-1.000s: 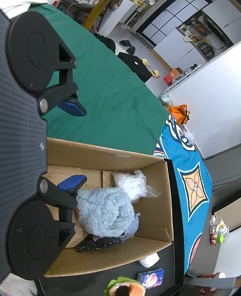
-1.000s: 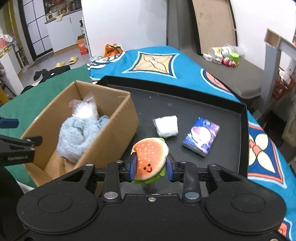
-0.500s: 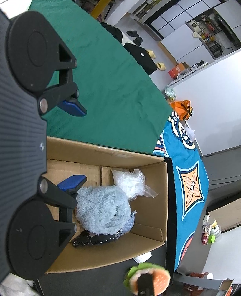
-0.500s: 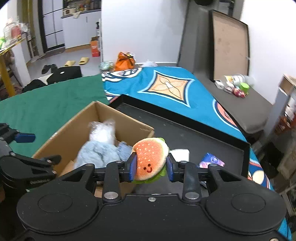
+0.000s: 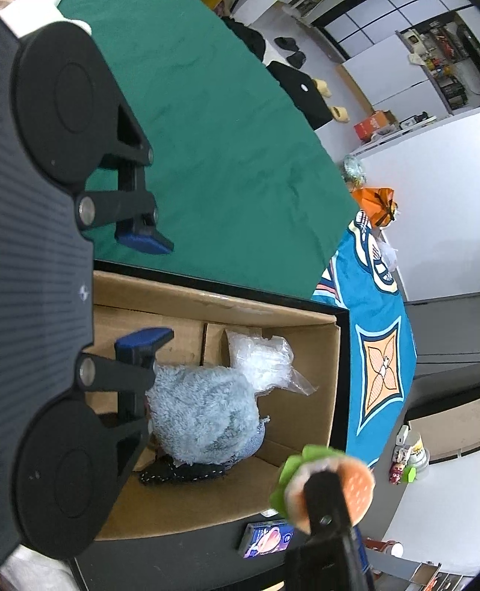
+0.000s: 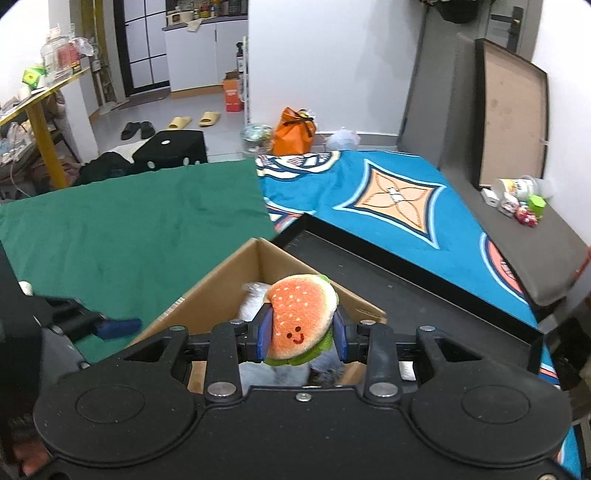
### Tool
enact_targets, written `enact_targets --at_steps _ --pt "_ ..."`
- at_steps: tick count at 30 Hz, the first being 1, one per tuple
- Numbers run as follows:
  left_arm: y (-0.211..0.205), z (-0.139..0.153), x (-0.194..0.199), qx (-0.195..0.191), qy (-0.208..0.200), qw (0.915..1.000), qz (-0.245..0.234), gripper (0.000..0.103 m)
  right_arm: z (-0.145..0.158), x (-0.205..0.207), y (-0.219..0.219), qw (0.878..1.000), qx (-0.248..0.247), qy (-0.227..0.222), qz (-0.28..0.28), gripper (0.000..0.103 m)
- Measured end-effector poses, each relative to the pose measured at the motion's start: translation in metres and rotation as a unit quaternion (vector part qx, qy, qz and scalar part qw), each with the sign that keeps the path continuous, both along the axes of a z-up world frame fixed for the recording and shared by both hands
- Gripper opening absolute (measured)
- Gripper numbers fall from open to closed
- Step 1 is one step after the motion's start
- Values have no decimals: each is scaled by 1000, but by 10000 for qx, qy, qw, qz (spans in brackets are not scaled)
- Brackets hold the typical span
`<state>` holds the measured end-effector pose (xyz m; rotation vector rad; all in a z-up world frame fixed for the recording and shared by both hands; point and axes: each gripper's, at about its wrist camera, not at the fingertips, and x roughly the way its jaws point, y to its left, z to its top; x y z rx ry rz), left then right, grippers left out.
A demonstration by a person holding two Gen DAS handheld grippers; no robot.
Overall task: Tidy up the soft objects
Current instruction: 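Carry the burger plush over the box and release it inside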
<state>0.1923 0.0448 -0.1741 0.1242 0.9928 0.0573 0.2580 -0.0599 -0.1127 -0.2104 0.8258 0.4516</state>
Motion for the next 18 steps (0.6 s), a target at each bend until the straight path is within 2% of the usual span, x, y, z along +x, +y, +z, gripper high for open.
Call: enact_targets --at_steps 3,7,9,11,14,18 --pt "3 0 -2 -46 -61 10000 27 25 2 2 10 9999 88 81 98 33" --pt "9 0 -2 -194 -88 9997 96 16 6 6 22 9990 349 182 201 33" --pt "11 0 -2 -259 -91 9996 105 15 7 9 27 9984 473 223 225 37" --pt "11 0 -1 -272 -99 9995 108 15 7 12 28 9977 589 288 189 47" --pt "11 0 -1 -279 -100 9995 98 15 3 14 27 9956 773 473 219 53" --pt "12 0 0 -293 -68 9995 121 15 1 11 18 9968 649 461 61 55"
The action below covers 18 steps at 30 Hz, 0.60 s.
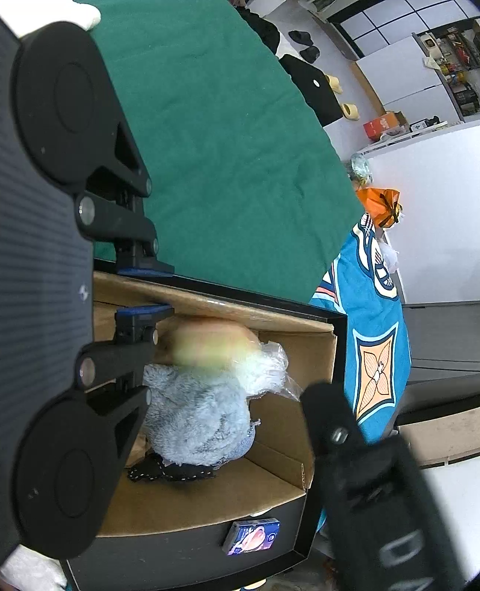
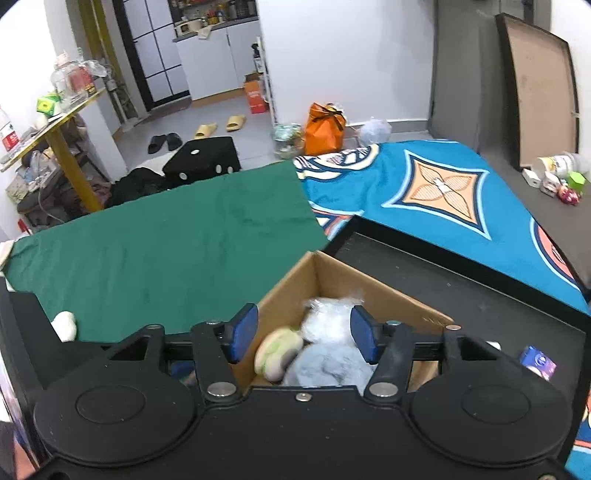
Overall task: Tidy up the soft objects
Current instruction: 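Carry the burger plush over the box and release it inside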
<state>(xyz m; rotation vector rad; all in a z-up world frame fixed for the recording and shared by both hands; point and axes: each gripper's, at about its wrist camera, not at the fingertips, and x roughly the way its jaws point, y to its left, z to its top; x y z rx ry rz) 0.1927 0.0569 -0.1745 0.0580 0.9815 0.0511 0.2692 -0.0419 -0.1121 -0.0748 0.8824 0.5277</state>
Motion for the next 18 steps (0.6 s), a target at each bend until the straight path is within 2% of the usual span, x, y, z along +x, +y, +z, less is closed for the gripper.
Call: enact_targets --at_steps 7,18 --pt "-4 1 0 106 45 9999 -8 16 -5 -10 -24 9997 -124 103 -208 55" --pt "-11 3 -3 412 41 9991 10 19 -12 -23 -47 9993 -286 85 -222 57"
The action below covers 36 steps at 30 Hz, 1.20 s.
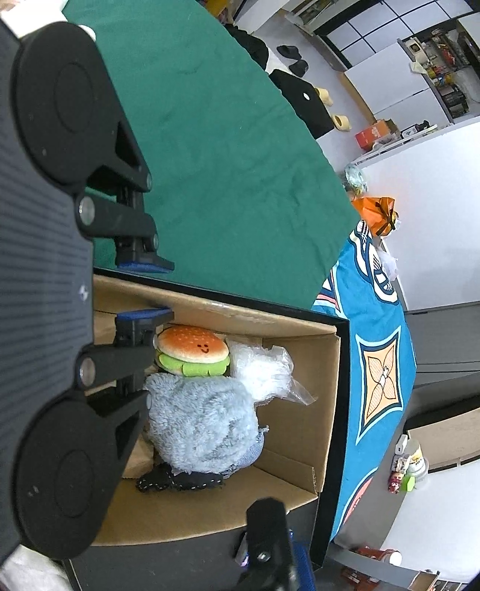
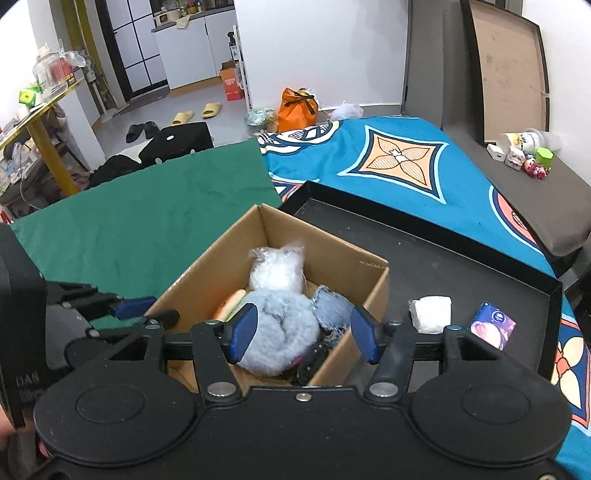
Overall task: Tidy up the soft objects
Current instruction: 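Carry the burger plush over the box and release it inside, then move the right gripper to the blue tissue packet and grasp it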
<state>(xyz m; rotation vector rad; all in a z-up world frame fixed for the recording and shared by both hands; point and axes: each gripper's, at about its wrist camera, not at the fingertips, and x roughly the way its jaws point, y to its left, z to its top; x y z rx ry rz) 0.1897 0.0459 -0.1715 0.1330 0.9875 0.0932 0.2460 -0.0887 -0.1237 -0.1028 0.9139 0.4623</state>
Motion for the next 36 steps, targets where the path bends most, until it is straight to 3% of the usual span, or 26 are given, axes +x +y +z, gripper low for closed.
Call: enact_targets --at_steps 11,14,16,22,31,36 --pt "-10 -1 1 371 100 9993 -22 25 -4 -2 -21 9999 73 -100 -48 65" --pt "-13 -2 2 459 115 9989 -42 35 -7 -1 -29 9998 79 -122 -116 68" --pt "-17 -2 1 551 111 9984 -67 48 -9 -1 -36 9997 100 -123 -173 69" --pt "-26 -2 0 859 102 9961 -151 62 -22 2 -60 9991 35 -173 -390 73" --pt "-39 -5 3 1240 139 9920 -205 72 -48 12 -101 9957 59 -69 -919 74" --pt "-46 -6 5 1410 179 9896 -204 74 -60 19 -115 9929 75 -81 -1180 83"
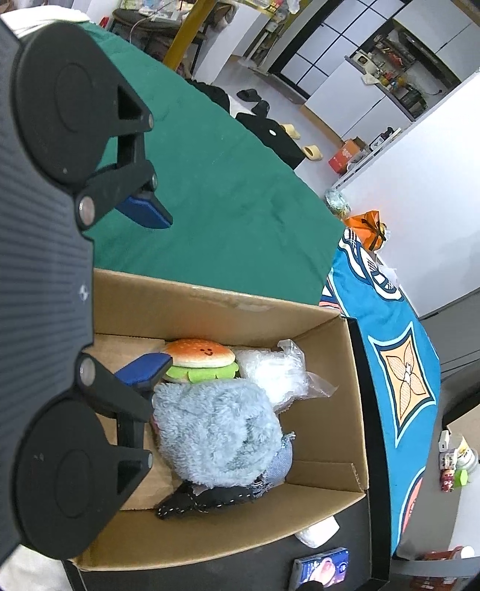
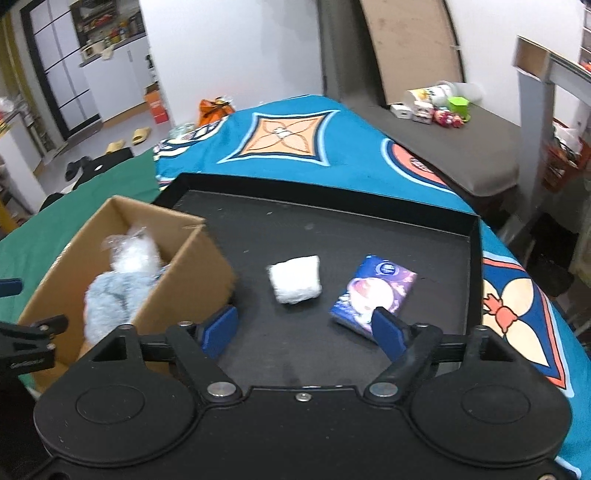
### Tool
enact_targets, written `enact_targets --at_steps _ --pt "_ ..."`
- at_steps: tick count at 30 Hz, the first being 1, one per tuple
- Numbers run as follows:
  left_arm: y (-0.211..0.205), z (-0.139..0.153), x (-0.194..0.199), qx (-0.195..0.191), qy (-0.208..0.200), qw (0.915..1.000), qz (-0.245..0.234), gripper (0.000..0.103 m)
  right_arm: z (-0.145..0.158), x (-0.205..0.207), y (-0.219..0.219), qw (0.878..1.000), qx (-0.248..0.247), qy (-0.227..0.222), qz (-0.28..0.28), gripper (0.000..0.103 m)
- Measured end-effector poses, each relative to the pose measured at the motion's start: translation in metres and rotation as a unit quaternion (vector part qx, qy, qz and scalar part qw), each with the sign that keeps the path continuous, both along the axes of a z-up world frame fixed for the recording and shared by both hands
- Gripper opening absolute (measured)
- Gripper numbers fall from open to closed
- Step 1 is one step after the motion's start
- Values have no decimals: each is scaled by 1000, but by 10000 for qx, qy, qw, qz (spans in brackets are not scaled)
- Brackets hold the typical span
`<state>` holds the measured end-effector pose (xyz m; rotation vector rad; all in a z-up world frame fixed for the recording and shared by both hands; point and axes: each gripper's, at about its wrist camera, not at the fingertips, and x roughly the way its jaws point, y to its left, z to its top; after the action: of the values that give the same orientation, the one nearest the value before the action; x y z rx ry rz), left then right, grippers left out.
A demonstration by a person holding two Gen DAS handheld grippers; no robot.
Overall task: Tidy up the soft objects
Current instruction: 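Move the right gripper to the blue tissue packet and grasp it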
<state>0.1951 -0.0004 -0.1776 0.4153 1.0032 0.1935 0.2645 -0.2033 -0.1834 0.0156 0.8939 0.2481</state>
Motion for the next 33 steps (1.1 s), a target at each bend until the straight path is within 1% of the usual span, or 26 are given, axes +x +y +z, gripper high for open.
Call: enact_targets --at_steps 4,7,13,18,24,31,33 --pt "-7 -3 -1 253 6 9997 -76 82 -18 4 -8 9998 -107 -121 -154 84" --pt "-12 -5 -1 412 34 9990 -154 82 -30 7 -14 9995 -28 -85 -293 84" --pt "-21 -9 4 637 142 9977 -172 83 -44 16 -24 9988 38 -160 -458 85" --pt "-31 -12 5 876 167 9957 -255 83 -60 24 -31 9980 29 -33 -631 86" --pt "-41 -17 8 1134 209 9927 -346 86 -69 30 -35 9977 49 25 -680 86" --pt "-46 -19 9 1242 261 9912 -364 87 -76 39 -31 9979 85 88 -641 86" --pt "-48 -20 9 1277 257 9908 -374 87 -75 39 -30 9978 19 58 -658 86"
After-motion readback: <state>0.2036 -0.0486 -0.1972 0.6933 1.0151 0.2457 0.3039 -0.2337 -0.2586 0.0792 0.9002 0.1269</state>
